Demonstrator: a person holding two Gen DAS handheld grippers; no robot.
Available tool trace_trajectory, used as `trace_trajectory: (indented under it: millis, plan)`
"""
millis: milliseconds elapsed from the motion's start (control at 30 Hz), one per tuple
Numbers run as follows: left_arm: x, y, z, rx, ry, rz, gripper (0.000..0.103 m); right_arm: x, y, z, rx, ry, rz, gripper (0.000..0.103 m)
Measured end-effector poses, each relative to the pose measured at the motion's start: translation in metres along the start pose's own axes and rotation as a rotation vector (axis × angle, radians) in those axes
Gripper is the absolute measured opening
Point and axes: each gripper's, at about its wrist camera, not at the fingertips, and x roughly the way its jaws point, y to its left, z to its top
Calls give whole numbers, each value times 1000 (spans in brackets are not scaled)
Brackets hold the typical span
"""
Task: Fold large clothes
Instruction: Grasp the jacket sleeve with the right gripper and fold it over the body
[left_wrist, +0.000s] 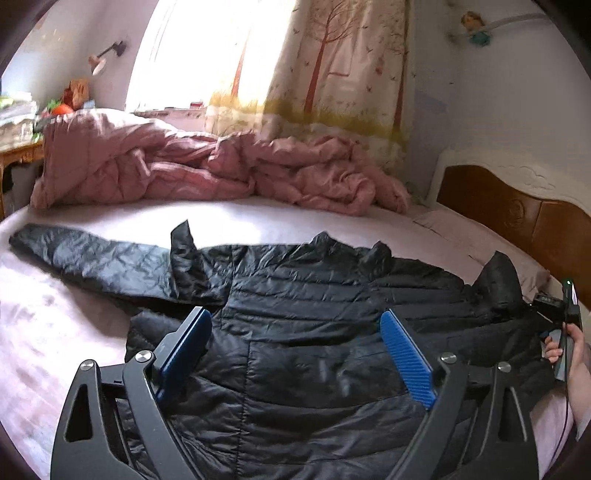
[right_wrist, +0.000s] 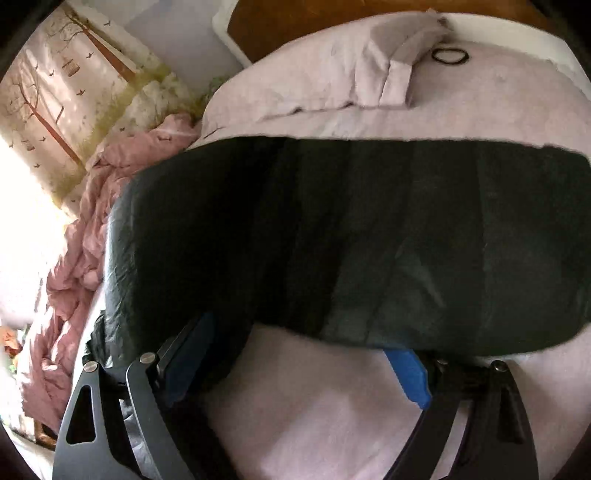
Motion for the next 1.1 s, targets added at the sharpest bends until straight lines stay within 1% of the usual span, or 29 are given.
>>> trace_trajectory:
  millis: [33, 67, 133, 167, 200, 233, 267, 300, 333, 367, 400, 433, 500, 600, 633, 700, 767, 833, 867, 967, 1033, 1100]
  plan:
    - [-1, -3, 0, 18, -7, -1, 90, 2, 1, 2, -8, -7, -22, 89]
    - [-2, -7, 0, 45, -16, 0, 88, 2, 0, 4, -9, -21, -46, 84]
    - [-5, -12, -2, 84, -34, -1, 88, 1, -4, 9, 6, -67, -101, 69]
    - [-7, -13, -2, 91, -43, -12, 88, -1, -5, 10, 9, -91, -161, 36]
    - [-10, -14, -2, 92, -52, -24, 88, 0, -2, 10, -3, -101, -207, 8]
    - [-12, -15, -1, 91, -62, -39, 88, 3, 0, 12, -33, -85, -217, 7]
    - [-15, -16, 1, 89, -70, -48, 88, 3, 1, 13, -48, -61, -181, 4]
    - [-16, -16, 3, 89, -74, -44, 88, -6, 5, 13, -48, -58, -111, 4]
    - [-17, -16, 4, 89, -74, -43, 88, -22, 14, 12, -53, -94, -27, 4]
    - [-17, -15, 6, 87, -73, -50, 88, -41, 26, 11, -89, -141, 31, 4]
    - [-17, -13, 8, 81, -71, -49, 88, -61, 46, 8, -154, -190, 57, 4]
    - [-18, -10, 9, 73, -72, -34, 86, -74, 61, 5, -204, -220, 62, 4]
    - [-18, -4, 13, 55, -66, -11, 84, -105, 111, -5, -353, -278, 79, 4]
    - [-19, 7, 20, 24, -54, -2, 81, -132, 168, -24, -486, -284, 111, 4]
    - [-17, 10, 23, 23, -46, -1, 81, -140, 186, -32, -527, -279, 141, 4]
    - [-15, 18, 27, 18, -32, -7, 75, -153, 215, -48, -582, -276, 243, 4]
    - [-15, 25, 29, 7, -16, -2, 74, -160, 238, -66, -622, -243, 332, 4]
    - [-15, 32, 31, 0, -8, 21, 73, -160, 257, -89, -650, -194, 378, 4]
    - [-16, 35, 32, -7, -5, 27, 71, -155, 267, -101, -672, -170, 380, 4]
    - [-16, 43, 33, -28, 7, 27, 69, -130, 285, -131, -711, -117, 345, 4]
    - [-15, 46, 34, -30, 6, 39, 69, -112, 287, -143, -690, -54, 352, 4]
    - [-17, 47, 35, -14, -7, 69, 69, -94, 280, -152, -618, 12, 369, 5]
